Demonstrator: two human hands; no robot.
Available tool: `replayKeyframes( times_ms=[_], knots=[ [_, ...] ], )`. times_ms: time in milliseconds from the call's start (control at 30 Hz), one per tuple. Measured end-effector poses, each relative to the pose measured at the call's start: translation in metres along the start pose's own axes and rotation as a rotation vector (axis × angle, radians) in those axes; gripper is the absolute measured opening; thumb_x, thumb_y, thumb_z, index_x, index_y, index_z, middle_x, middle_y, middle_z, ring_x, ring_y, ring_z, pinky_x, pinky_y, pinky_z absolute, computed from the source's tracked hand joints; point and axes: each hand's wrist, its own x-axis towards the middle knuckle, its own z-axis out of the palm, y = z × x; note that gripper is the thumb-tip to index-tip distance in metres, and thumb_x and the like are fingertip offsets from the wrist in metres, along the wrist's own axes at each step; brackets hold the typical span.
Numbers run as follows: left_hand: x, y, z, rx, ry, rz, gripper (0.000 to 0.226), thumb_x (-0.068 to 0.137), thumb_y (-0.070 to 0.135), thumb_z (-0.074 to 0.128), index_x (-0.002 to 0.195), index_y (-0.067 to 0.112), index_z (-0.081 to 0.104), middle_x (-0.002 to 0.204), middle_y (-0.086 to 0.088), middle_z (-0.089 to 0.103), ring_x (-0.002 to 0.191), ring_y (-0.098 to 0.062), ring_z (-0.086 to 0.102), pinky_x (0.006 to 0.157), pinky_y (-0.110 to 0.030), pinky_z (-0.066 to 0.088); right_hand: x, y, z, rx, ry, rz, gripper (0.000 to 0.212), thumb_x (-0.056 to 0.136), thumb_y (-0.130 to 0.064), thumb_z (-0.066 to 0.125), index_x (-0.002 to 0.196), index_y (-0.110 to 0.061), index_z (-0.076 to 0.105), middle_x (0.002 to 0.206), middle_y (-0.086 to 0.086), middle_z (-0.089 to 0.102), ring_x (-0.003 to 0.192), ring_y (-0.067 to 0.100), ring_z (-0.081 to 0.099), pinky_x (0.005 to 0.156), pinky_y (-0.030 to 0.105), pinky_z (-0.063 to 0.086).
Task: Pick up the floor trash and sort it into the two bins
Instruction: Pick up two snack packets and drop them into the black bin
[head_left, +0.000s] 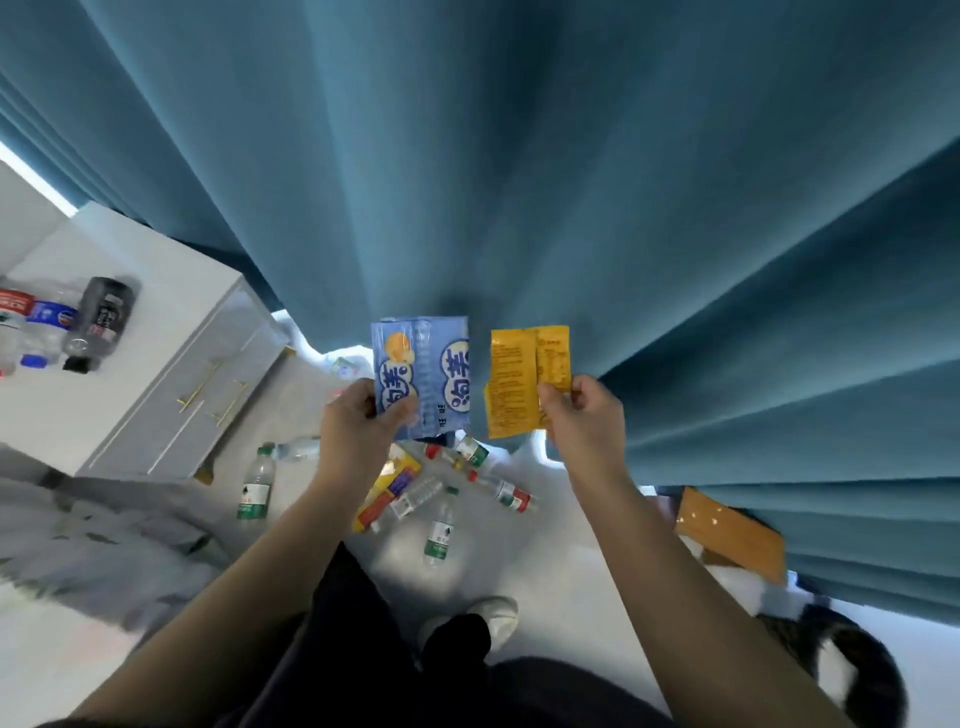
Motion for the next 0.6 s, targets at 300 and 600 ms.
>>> replayKeyframes(
  times_ms=[300, 600],
  knots=[
    [-0.120, 0.031, 0.140, -0.031, -0.202, 0.120, 0.010, 0.085, 0.010, 0.068, 0.078, 0.015, 0.064, 0.073, -0.002, 0.070, 0.069, -0.018, 0.064, 0.073, -0.034, 0.053, -0.045, 0.066, -0.179, 0.111, 0.179, 0.015, 0.014, 0.088, -0.026, 0.062, 0.080, -0.015, 0.062, 0.076, 0.007, 0.067, 0.066, 0.022, 0.060, 0.068, 0.040, 0.053],
    [-0.185, 0.045, 0.246, 0.025, -0.425, 0.194, 0.011, 0.082, 0.007, 0.070, 0.077, 0.013, 0.063, 0.059, 0.010, 0.067, 0.052, 0.002, 0.058, 0.056, -0.014, 0.049, -0.079, 0.132, -0.288, 0.275, 0.448, 0.125, 0.017, 0.087, -0.018, 0.064, 0.075, -0.007, 0.058, 0.063, 0.005, 0.058, 0.059, 0.024, 0.054, 0.062, 0.044, 0.053]
  ],
)
